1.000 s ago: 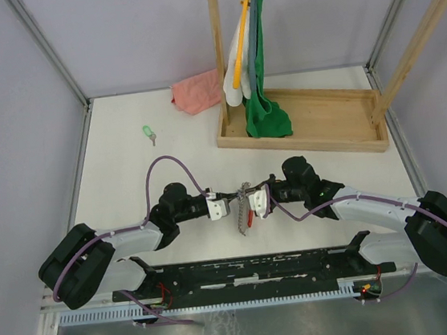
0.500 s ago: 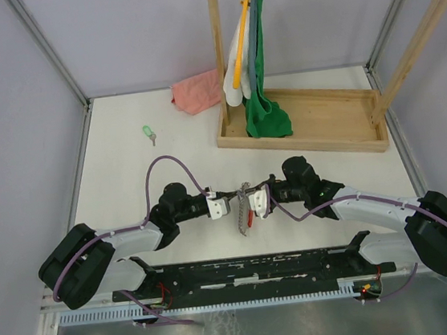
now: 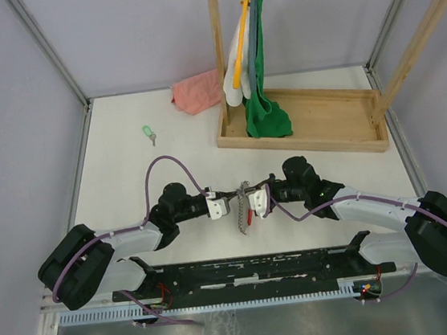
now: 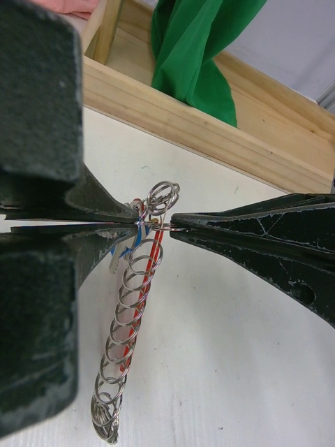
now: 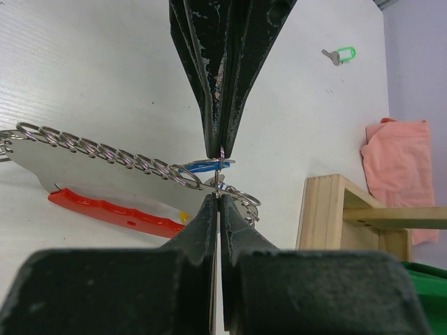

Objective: Put the keys on the keyring

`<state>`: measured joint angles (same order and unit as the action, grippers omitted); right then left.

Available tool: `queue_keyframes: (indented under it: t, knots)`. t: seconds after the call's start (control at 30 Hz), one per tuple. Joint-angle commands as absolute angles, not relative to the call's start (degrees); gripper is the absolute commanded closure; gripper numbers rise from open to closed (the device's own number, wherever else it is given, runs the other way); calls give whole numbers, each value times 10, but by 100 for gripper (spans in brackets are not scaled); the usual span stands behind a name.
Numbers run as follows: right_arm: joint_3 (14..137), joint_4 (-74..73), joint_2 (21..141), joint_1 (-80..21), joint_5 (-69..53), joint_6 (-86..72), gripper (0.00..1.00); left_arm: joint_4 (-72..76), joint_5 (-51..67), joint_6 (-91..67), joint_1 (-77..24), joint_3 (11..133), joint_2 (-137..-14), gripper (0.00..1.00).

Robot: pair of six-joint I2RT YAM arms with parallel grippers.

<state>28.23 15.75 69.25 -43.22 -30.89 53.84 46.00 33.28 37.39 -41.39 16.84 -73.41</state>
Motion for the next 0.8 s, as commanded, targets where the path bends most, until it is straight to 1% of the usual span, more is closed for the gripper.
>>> queue_keyframes:
  t: [0.0, 0.77]
  knots:
    - [286, 191, 678, -431, -313, 534, 99, 489, 347, 354, -415, 173, -720, 97]
    - [288, 182, 679, -431, -305, 532, 99, 489, 336, 355, -415, 170, -716, 97]
